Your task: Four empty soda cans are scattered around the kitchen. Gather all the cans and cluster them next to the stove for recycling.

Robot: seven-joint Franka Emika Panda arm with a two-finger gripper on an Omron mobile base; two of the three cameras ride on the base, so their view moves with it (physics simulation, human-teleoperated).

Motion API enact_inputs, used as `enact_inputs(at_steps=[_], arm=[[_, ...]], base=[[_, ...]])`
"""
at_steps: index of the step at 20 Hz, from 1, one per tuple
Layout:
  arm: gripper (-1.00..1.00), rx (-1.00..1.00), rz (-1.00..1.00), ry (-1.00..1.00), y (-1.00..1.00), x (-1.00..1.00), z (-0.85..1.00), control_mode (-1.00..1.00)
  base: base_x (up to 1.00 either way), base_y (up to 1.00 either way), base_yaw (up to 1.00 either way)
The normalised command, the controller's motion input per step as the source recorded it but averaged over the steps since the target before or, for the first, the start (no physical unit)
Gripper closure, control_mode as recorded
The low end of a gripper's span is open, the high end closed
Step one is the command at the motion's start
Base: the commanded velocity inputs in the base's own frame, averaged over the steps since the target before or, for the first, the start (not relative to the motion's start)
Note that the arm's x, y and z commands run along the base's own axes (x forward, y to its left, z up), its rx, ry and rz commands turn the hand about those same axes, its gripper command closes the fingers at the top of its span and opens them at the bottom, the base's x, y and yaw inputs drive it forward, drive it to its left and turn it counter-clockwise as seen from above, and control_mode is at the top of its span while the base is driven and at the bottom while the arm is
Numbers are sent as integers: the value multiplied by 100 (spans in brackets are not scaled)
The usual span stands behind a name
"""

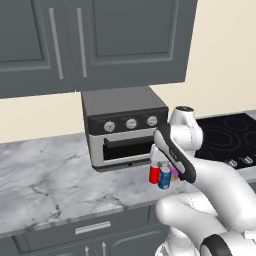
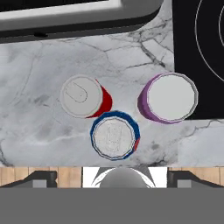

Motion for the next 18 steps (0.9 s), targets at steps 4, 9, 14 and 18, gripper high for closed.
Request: enact_inputs(at_steps=[4,9,14,18], arm=[[-100,0,0,-9,0,-32,24,-100],[-100,0,0,-10,0,-38,26,-100],[-100,0,0,-9,0,-36,28,-100],[-100,0,0,-9,0,-32,35,-100]], base=[[0,0,0],[0,0,0],[0,0,0],[0,0,0]])
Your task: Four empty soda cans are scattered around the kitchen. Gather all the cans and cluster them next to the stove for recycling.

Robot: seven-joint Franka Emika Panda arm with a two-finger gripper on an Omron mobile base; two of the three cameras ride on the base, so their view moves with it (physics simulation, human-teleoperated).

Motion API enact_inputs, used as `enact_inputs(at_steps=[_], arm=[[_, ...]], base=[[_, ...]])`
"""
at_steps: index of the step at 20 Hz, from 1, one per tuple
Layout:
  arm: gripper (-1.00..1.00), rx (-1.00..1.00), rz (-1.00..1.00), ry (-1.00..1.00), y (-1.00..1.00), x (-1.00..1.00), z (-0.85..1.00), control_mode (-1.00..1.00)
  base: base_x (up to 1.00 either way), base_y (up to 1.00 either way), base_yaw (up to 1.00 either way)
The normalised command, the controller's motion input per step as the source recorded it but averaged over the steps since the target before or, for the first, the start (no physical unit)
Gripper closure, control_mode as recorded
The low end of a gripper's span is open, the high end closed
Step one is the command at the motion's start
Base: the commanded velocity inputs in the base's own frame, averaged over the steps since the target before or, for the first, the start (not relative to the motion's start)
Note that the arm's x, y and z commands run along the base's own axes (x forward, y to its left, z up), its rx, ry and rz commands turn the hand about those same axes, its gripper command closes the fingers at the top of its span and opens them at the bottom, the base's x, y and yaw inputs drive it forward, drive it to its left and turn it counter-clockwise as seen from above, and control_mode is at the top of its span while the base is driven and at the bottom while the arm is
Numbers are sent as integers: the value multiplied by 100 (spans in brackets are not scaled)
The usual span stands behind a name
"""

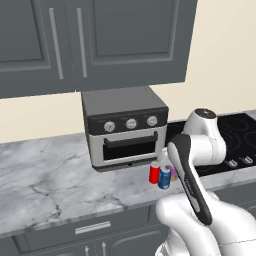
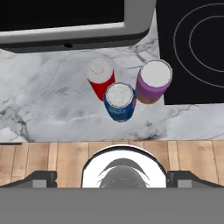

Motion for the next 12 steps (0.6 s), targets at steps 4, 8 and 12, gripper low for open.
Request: enact_inputs(at_steps=[4,8,12], arm=[[-100,0,0,-9,0,-25,37,-100],[-100,0,0,-9,1,-26,36,-100],[-100,0,0,-4,4,-23,33,-100]], base=[[0,0,0],[0,0,0],[0,0,0]])
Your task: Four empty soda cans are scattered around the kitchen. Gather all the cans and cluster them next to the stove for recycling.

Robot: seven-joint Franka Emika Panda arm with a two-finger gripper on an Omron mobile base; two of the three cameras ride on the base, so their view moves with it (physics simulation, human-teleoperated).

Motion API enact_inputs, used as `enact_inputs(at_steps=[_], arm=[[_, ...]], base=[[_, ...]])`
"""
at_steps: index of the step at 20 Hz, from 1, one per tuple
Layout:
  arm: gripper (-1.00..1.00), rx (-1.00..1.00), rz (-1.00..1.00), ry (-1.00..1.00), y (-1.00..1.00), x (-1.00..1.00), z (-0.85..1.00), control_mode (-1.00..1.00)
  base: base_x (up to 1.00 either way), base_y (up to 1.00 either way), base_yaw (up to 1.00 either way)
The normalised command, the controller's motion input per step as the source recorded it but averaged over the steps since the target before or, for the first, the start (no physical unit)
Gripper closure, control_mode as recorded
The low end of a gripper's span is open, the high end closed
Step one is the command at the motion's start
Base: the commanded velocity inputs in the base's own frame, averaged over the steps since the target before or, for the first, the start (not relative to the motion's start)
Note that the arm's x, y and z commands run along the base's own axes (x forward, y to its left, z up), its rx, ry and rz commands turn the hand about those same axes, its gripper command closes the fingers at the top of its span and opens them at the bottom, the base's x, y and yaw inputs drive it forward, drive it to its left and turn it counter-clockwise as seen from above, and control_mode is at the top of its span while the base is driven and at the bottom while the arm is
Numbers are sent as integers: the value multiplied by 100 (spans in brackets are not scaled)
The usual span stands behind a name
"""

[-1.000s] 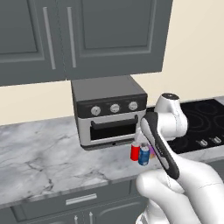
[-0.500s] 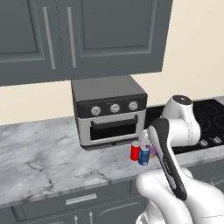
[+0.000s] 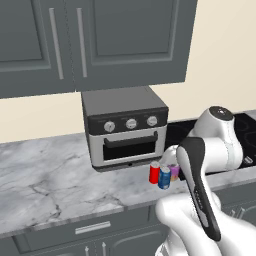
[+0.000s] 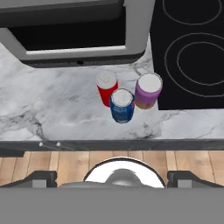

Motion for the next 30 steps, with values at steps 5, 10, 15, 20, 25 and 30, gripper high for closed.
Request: enact_inputs(at_steps=[5,10,15,20,25,30], arm=[[-100,0,0,0,9,-18,24,-100],[-100,0,-1,1,12,-13,14,-100],[-100,0,-5,-3,1,-11,22,-100],[-100,0,-8,-8,-13,-15,28,-100],[-100,0,-8,-7,-11,-19,23,-100],[-100,0,-6,-4,-3,-23,13,-100]], base=[[0,0,0],[0,0,0],[0,0,0],[0,0,0],[0,0,0],[0,0,0]])
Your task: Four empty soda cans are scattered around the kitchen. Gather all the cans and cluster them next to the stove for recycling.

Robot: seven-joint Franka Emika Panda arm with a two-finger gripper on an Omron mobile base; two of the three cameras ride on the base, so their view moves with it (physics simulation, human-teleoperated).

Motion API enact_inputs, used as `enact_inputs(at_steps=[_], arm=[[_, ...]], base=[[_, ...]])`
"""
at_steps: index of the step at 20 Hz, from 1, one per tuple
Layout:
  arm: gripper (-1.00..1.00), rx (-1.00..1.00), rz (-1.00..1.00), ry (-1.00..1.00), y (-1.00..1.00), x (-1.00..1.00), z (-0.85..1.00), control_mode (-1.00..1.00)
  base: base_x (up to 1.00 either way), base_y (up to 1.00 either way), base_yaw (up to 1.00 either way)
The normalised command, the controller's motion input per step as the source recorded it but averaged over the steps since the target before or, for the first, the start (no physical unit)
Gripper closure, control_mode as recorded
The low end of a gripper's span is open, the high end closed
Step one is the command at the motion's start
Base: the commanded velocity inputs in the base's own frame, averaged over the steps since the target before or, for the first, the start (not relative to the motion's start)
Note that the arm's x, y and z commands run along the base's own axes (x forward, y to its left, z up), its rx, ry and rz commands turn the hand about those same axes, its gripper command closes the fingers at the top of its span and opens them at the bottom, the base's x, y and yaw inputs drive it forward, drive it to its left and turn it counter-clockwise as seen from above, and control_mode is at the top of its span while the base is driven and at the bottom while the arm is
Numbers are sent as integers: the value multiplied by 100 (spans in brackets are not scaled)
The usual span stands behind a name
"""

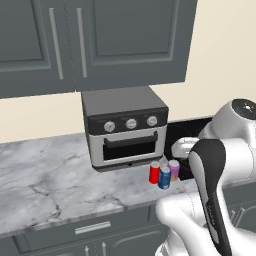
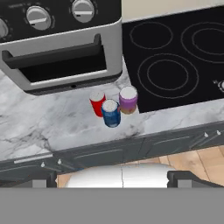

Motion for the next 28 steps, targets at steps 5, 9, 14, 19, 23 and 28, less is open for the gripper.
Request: enact_inputs(at_steps=[5,9,14,19,23,28], arm=[[-100,0,0,0,0,0,0,100],[-100,0,0,0,0,0,0,100],[-100,0,0,0,0,0,0,100],[-100,0,0,0,0,0,0,100],[-100,0,0,0,0,0,0,100],[-100,0,0,0,0,0,0,100]], base=[[-19,0,-1],[-50,0,0],[-65,12,5],[-49,22,31],[-13,13,50],[-1,0,50]])
